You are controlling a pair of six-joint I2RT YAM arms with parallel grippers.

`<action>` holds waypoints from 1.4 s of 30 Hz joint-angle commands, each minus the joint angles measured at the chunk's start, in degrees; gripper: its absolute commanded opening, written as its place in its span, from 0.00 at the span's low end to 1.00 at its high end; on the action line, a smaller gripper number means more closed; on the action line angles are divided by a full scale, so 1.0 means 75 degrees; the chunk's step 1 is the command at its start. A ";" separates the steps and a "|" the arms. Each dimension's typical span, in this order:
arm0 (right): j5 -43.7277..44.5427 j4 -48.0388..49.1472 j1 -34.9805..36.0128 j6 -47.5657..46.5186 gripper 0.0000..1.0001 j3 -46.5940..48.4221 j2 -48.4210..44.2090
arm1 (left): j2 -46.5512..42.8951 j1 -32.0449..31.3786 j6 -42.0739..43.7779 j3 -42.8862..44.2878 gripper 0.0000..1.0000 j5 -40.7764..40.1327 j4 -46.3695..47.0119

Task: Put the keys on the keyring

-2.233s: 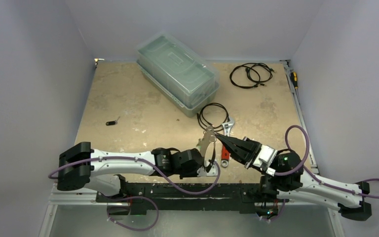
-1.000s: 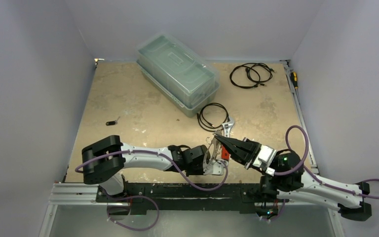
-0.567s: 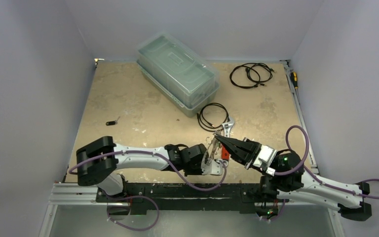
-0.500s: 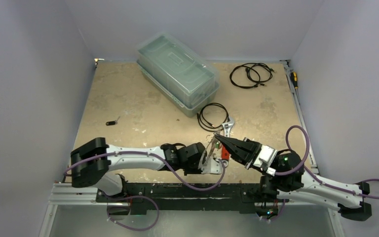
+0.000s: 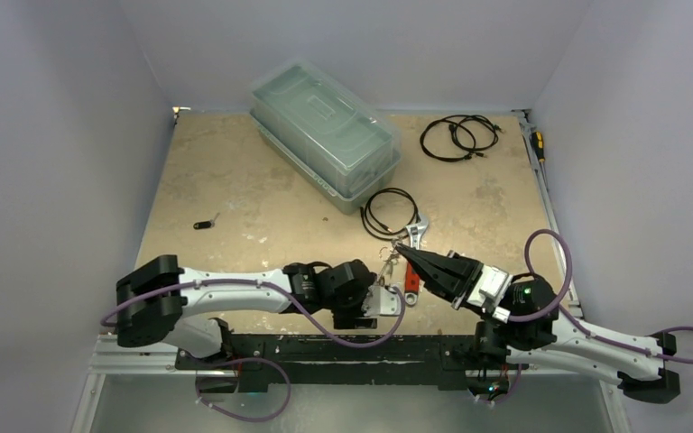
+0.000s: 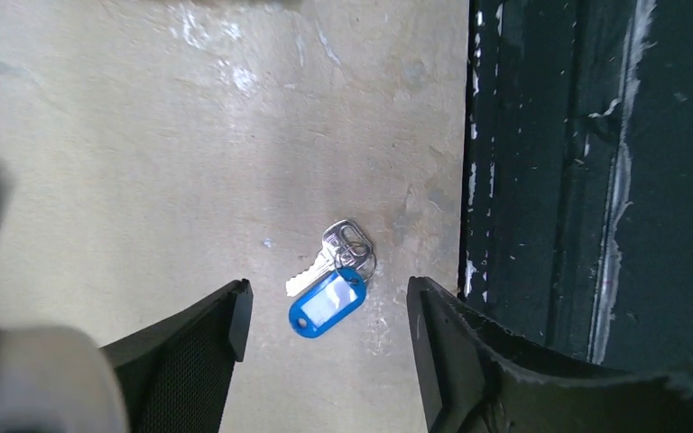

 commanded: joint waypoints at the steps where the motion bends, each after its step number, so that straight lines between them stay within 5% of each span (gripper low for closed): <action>1: 0.0044 0.0174 0.0049 0.0061 0.00 0.0117 -0.0136 | 0.0673 0.0023 0.0129 0.0084 0.65 0.0147 0.0067; 14: -0.0027 0.0215 0.0050 0.0073 0.00 0.0122 -0.0031 | 0.1600 0.0034 0.0657 0.0281 0.49 -0.0259 0.0039; 24: -0.0089 0.0146 0.0050 0.0097 0.00 0.0133 -0.0101 | 0.2390 0.0058 0.0758 0.0398 0.00 -0.0341 -0.0480; 42: 0.0030 0.0153 0.0062 0.0092 0.00 0.0139 -0.0048 | -0.0832 0.0058 0.0034 -0.0401 0.00 -0.0245 0.0634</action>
